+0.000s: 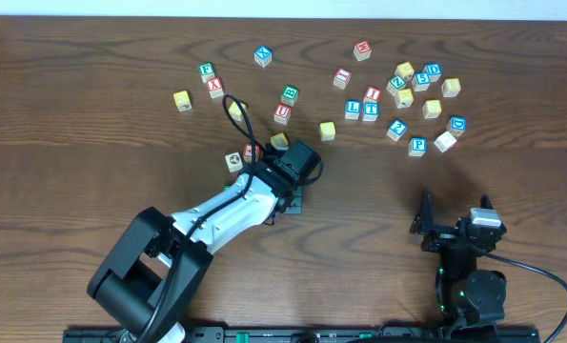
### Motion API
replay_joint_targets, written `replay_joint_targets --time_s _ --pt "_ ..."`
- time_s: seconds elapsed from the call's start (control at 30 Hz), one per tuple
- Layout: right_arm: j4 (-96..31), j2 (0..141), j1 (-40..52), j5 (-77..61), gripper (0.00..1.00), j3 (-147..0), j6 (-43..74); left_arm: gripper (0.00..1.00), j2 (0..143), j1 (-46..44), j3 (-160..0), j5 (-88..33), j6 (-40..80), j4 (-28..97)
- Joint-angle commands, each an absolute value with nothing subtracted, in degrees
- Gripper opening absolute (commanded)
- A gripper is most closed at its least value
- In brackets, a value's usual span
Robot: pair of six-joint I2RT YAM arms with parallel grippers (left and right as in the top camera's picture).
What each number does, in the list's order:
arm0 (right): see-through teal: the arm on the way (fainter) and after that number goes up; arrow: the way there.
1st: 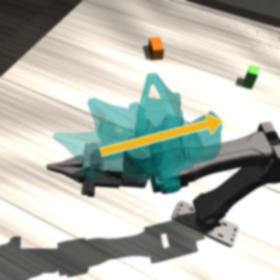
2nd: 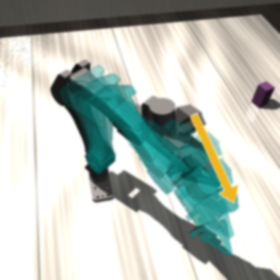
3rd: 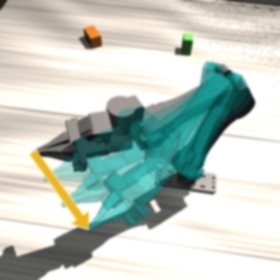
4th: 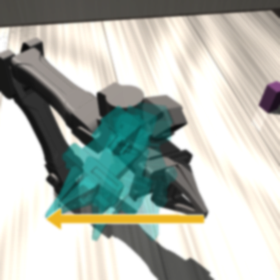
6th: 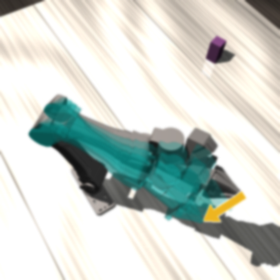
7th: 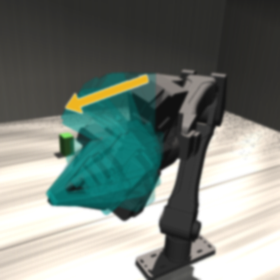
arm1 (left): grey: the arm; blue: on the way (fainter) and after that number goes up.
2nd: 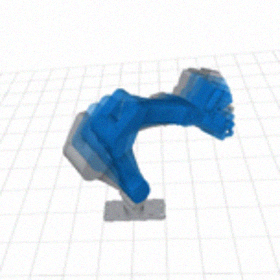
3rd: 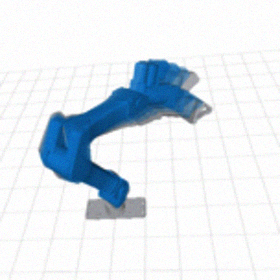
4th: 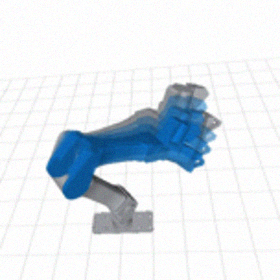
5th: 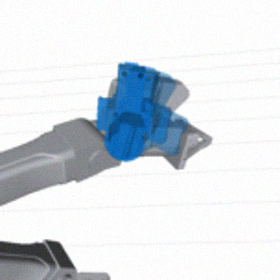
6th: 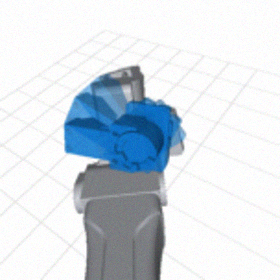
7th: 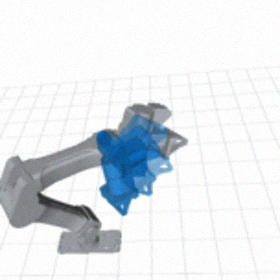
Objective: Spell out NEURIPS
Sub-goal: 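Lower the green R block onto the table right of the U block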
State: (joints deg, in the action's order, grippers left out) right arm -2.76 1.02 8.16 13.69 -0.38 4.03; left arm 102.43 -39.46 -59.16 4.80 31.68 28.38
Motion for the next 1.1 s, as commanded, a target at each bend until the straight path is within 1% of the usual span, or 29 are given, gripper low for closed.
replay_joint_targets --time_s 0.0,0.63,0.83,1.07 --pt "-3.0 0.9 8.2 13.8 0.99 -0.3 3.6 0.26 102.5 -39.2 -58.9 4.9 31.1 29.7" --pt "-3.0 0.9 8.2 13.8 0.99 -0.3 3.6 0.27 102.5 -39.2 -58.9 4.8 31.1 28.3" --pt "-3.0 0.9 8.2 13.8 0.99 -0.3 3.6 0.27 102.5 -39.2 -58.9 0.6 31.1 28.3" --pt "-3.0 0.9 8.2 13.8 0.99 -0.3 3.6 0.27 102.7 -39.3 -58.9 0.2 31.1 28.4"
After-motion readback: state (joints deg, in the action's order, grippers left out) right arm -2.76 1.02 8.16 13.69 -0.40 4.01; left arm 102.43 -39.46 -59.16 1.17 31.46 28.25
